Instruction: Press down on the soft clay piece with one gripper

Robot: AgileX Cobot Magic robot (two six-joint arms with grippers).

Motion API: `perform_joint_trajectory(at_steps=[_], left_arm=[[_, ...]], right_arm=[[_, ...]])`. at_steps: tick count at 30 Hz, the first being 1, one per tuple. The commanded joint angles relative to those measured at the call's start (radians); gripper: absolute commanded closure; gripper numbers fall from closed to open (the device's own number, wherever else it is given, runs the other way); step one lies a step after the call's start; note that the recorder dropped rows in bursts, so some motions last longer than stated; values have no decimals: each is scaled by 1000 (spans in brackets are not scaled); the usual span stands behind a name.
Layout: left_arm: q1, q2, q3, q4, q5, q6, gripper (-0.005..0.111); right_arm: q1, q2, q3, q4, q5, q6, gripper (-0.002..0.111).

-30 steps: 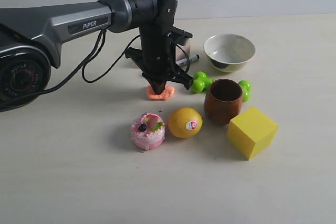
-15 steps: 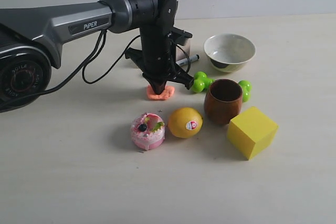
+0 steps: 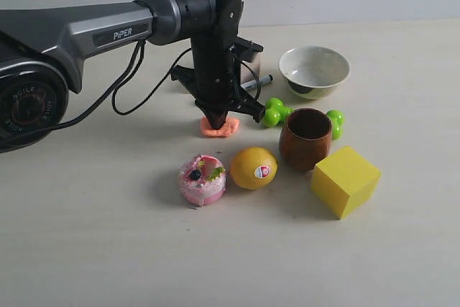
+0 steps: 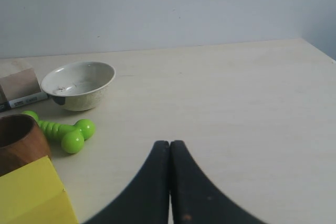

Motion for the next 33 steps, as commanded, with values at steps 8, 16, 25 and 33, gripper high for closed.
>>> perform_joint_trajectory(at_steps=[8,16,25,33], left_arm=[[-16,6,50,-69,3,-12,107],[-16,-11,50,-67,-4,-16,107],[-16,-38,50,-67,-7,-22,107],[-16,-70,50,-67,-11,-22,107]], right_arm=[[4,-5,4,0,-4,-5,108],[4,-5,4,0,-4,-5,108],[4,-5,4,0,-4,-5,108],[4,-5,4,0,-4,-5,108]])
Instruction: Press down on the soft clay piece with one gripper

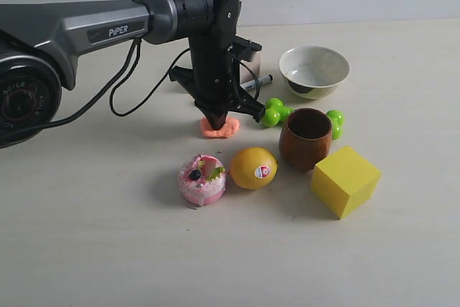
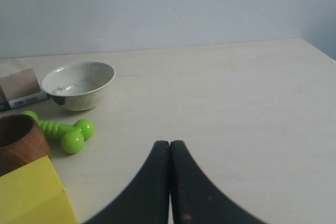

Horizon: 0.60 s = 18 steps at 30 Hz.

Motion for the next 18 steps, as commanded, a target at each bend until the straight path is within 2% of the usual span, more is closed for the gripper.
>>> perform_joint_trajectory(at_steps=[1,14,18], left_arm=[[-15,-15,14,-59,28,-9,107],[-13,-16,14,-55,28,-9,107],[-13,-16,14,21,30,-9,107]], right_arm=[[4,-5,4,0,-4,-5,108],[4,-5,4,0,-4,-5,108],[4,-5,4,0,-4,-5,108]])
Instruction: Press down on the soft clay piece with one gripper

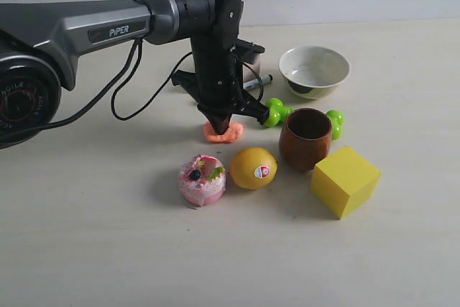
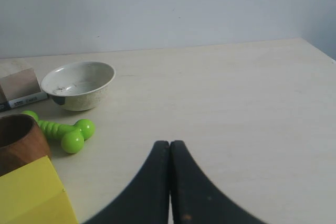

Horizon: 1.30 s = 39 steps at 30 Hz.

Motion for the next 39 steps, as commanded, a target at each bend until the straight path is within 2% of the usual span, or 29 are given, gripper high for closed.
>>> perform_joint_trajectory(at_steps=[1,8,11,14,24,26,27,32,33,39], left_arm=[[-7,-9,8,64,23,-7,107],[-7,-9,8,70,21,-8,106],[-7,-9,8,70,13,-8,92],[-7,-9,8,70,10,-8,85],[-7,-45,8,70,-11,-5,85],[-7,-56,8,70,-14,-5,89],[-7,-63,8,70,-14,-5,95],[-7,-90,8,72,5,-13,101],[-7,-103,8,78,14,-28,107],[-19,-166,69,85,-4,-30,107]], right_arm=[[4,-5,4,0,-4,-5,108],[4,-5,4,0,-4,-5,108],[4,-5,4,0,-4,-5,108],[4,-5,4,0,-4,-5,108],[4,-5,4,0,-4,-5,108],[4,-5,4,0,-4,-5,108],[4,-5,4,0,-4,-5,108],[4,-5,4,0,-4,-5,108],[4,-5,4,0,-4,-5,108],[4,-5,4,0,-4,-5,108]])
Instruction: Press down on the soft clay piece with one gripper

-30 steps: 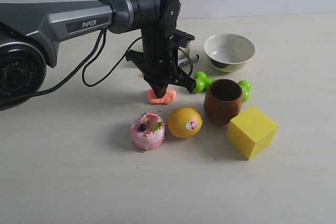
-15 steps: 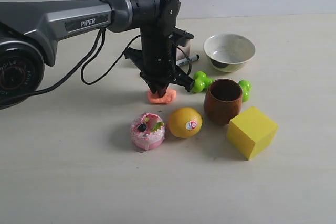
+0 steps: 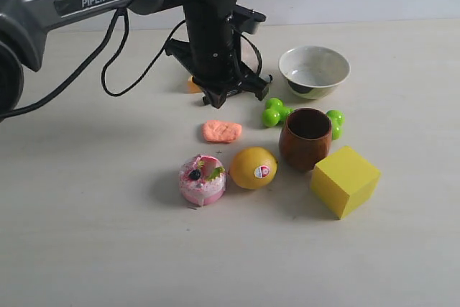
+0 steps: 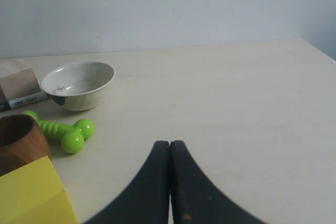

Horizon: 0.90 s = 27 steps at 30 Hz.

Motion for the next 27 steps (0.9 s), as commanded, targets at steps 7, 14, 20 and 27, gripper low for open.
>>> perform_joint_trajectory(at_steps=[7,14,20,27], left_arm=[[-22,-240,318,25,-233,-42,107],[-22,-603,834,57,-694,-157,107],[-22,-902,1189,64,-995,-204,107],[-22,-1106,1297,62,-1009,-204,107]], right_arm=[[4,-5,4,0,-4,-5,108],[4,-5,4,0,-4,-5,108],[4,-5,4,0,-4,-5,108],[4,-5,4,0,-4,-5,108]])
